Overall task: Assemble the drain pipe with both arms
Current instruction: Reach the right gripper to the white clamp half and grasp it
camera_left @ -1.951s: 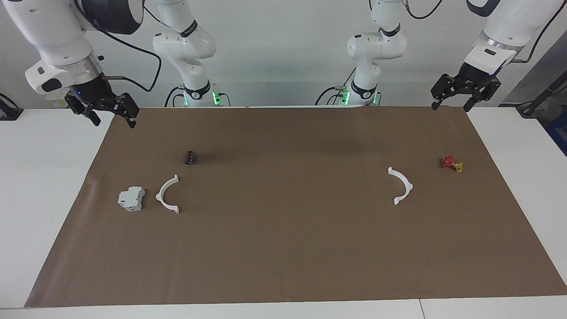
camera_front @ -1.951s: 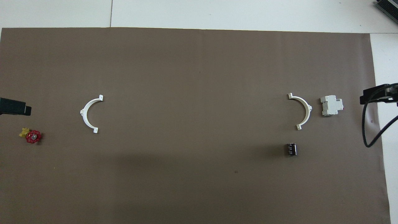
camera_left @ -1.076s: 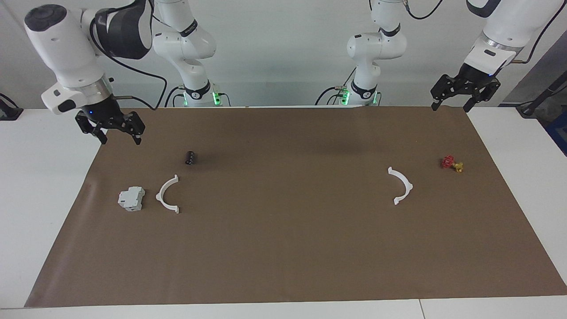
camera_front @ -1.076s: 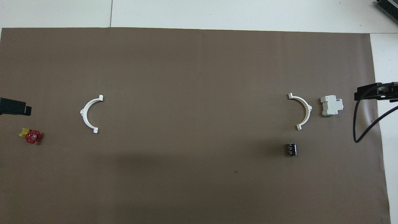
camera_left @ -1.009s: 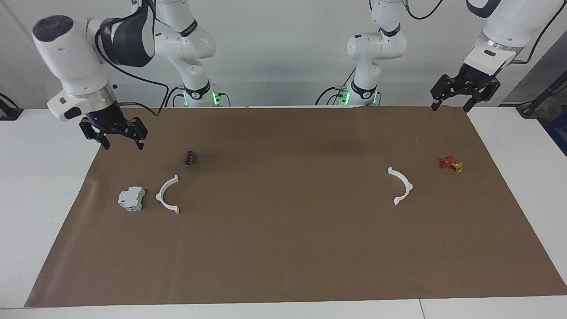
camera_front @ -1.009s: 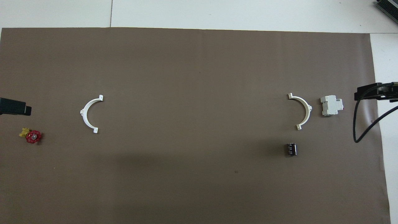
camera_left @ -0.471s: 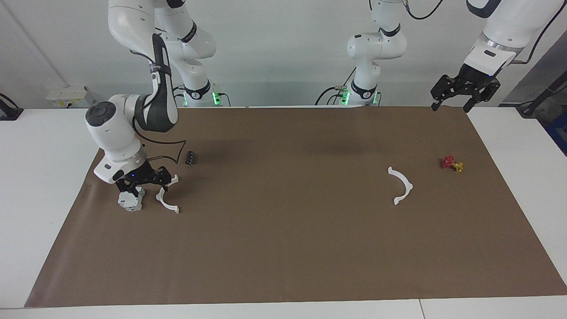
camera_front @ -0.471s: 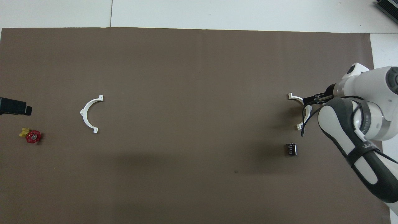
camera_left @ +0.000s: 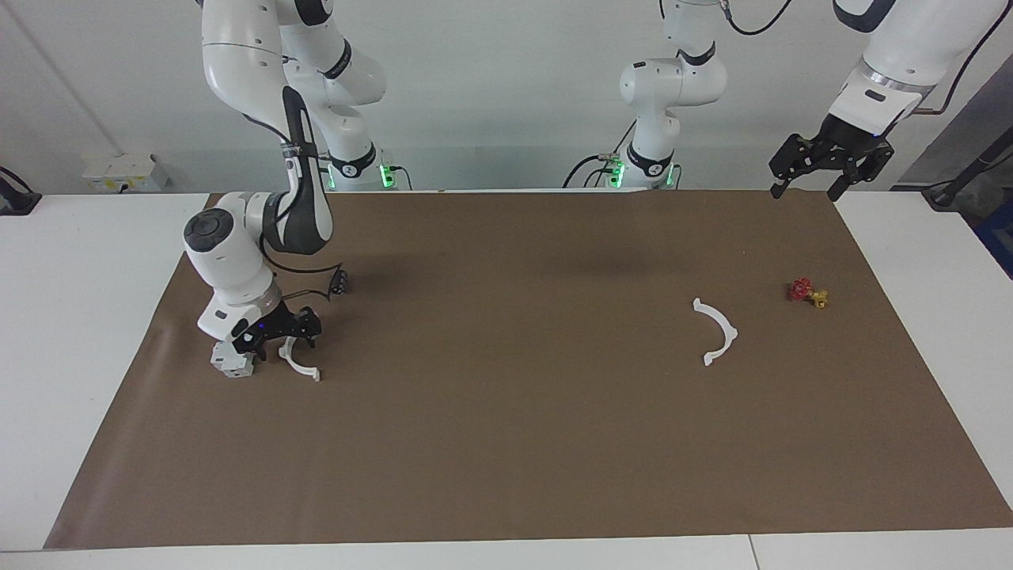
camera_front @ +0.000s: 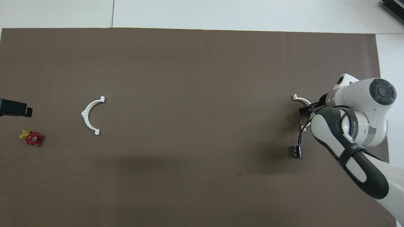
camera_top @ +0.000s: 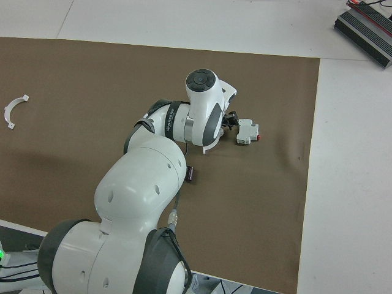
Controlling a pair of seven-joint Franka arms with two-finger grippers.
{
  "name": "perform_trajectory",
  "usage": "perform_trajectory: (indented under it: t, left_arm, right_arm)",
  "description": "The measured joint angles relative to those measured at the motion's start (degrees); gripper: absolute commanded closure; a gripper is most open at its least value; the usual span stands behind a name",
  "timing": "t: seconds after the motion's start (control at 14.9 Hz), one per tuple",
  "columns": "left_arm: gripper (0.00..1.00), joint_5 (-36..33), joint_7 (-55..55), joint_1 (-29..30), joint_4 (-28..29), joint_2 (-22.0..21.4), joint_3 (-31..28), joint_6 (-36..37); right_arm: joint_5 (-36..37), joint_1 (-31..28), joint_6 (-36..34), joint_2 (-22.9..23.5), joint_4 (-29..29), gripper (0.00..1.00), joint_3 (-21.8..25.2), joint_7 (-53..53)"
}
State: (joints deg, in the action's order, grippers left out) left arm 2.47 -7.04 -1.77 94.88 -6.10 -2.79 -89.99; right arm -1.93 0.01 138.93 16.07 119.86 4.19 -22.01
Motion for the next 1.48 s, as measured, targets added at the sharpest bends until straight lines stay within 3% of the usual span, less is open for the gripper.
perform_trajectory:
  t: [0.27, 0.4, 0.54, 0.81, 0.94, 1.14, 1.48]
  left_arm:
    - [0.0, 0.0, 0.0, 0.0, 0.0, 0.0, 0.0, 0.0]
    - [0.0, 0.0, 0.0, 0.0, 0.0, 0.0, 0.0, 0.0]
    - [0.0, 0.0, 0.0, 0.0, 0.0, 0.0, 0.0, 0.0]
    - [0.0, 0.0, 0.0, 0.0, 0.0, 0.0, 0.0, 0.0]
    - [0.0, 0.0, 0.0, 0.0, 0.0, 0.1, 0.0, 0.0]
    - [0.0, 0.0, 0.0, 0.0, 0.0, 0.1, 0.0, 0.0]
    - [0.0, 0.0, 0.0, 0.0, 0.0, 0.1, 0.0, 0.0]
  right_arm:
    - [0.0, -0.5, 0.2, -0.3, 0.8, 0.42, 0.0, -2.5]
    - [0.0, -0.5, 1.0, -0.3, 1.0, 0.53, 0.1, -2.6]
    - [0.0, -0.5, 1.7, -0.3, 1.3, 1.0, 0.1, -2.7]
    - [-0.2, -0.5, 1.1, -0.3, 0.8, 1.0, 0.1, -2.5]
    - [-0.4, -0.3, -4.0, -0.4, -2.3, 1.0, 0.1, 0.8]
    - [-0.4, 2.0, -12.7, -0.8, -8.5, 1.0, -0.1, 14.1]
    - [-0.4, 13.0, -14.4, -0.8, -11.0, 1.0, -0.6, 39.2]
